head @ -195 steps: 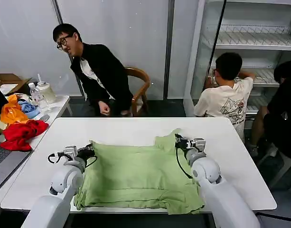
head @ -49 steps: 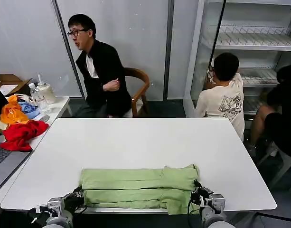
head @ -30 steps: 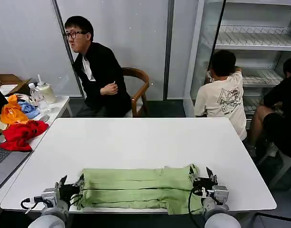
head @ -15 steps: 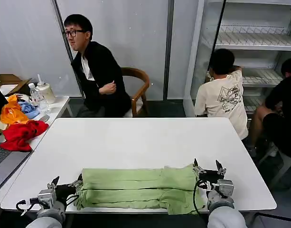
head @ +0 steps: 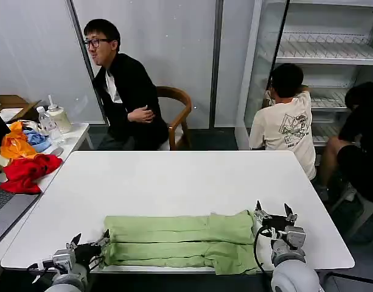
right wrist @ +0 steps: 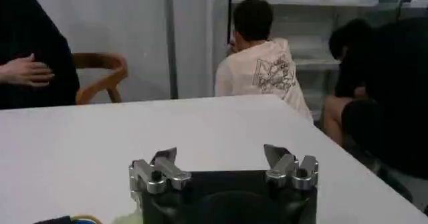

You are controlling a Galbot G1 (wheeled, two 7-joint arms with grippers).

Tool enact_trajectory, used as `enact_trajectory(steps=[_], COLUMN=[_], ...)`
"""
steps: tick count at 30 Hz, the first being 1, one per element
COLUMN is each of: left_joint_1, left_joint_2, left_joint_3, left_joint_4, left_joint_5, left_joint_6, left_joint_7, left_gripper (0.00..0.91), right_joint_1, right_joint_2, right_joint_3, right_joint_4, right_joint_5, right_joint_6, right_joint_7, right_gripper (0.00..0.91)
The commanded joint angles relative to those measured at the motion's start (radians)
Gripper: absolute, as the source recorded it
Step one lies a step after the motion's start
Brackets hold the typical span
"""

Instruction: Fold and organize the clothes.

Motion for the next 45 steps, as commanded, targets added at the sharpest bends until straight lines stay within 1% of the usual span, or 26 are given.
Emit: enact_trajectory(steps=[1,6,13,20,35,36,37,38,45], left_joint_1=[0.002,-0.008,-0.022,-0.008,0.004,0.005,0.006,0.008,0.017], left_joint_2=[-0.016,-0.016,-0.014,-0.012,-0.048,-0.049,-0.05,-0.049,-0.046], left_joint_3=[0.025,0.032,0.035,0.051,0.098,0.099,0.1,0.099,0.099], left_joint_4=[-0.01,-0.015,0.03,0.037,0.032,0.031,0.03,0.03,0.031], left_joint_5=[-0.083,-0.108,-0.105,-0.106,-0.079,-0.076,-0.076,-0.073,-0.057], left_joint_6=[-0.008,-0.005,-0.008,-0.007,-0.003,-0.004,-0.004,-0.005,-0.007], left_joint_7=[0.001,-0.001,0.0,-0.003,-0.014,-0.014,-0.014,-0.014,-0.007], left_gripper=[0.907,0.907,0.907,0.907,0.907,0.756,0.343,0.02,0.01], right_joint_1=[0.002,0.0,0.002,0.011,0.023,0.024,0.025,0.026,0.031], right_joint_2=[-0.001,0.003,0.003,0.005,0.015,0.017,0.017,0.017,0.024], right_joint_3=[0.011,0.003,0.002,-0.001,-0.016,-0.016,-0.018,-0.02,-0.027], right_joint_4=[-0.012,-0.019,-0.018,-0.022,-0.03,-0.031,-0.032,-0.032,-0.031], right_joint_5=[0.003,0.002,0.003,0.002,-0.001,-0.001,-0.001,-0.001,-0.001], right_joint_6=[0.003,0.005,0.005,0.005,0.011,0.011,0.011,0.012,0.011], right_joint_7=[-0.002,-0.001,-0.001,-0.001,-0.003,-0.003,-0.003,-0.003,-0.001], right_gripper=[0.907,0.907,0.907,0.907,0.907,0.907,0.907,0.907,0.907])
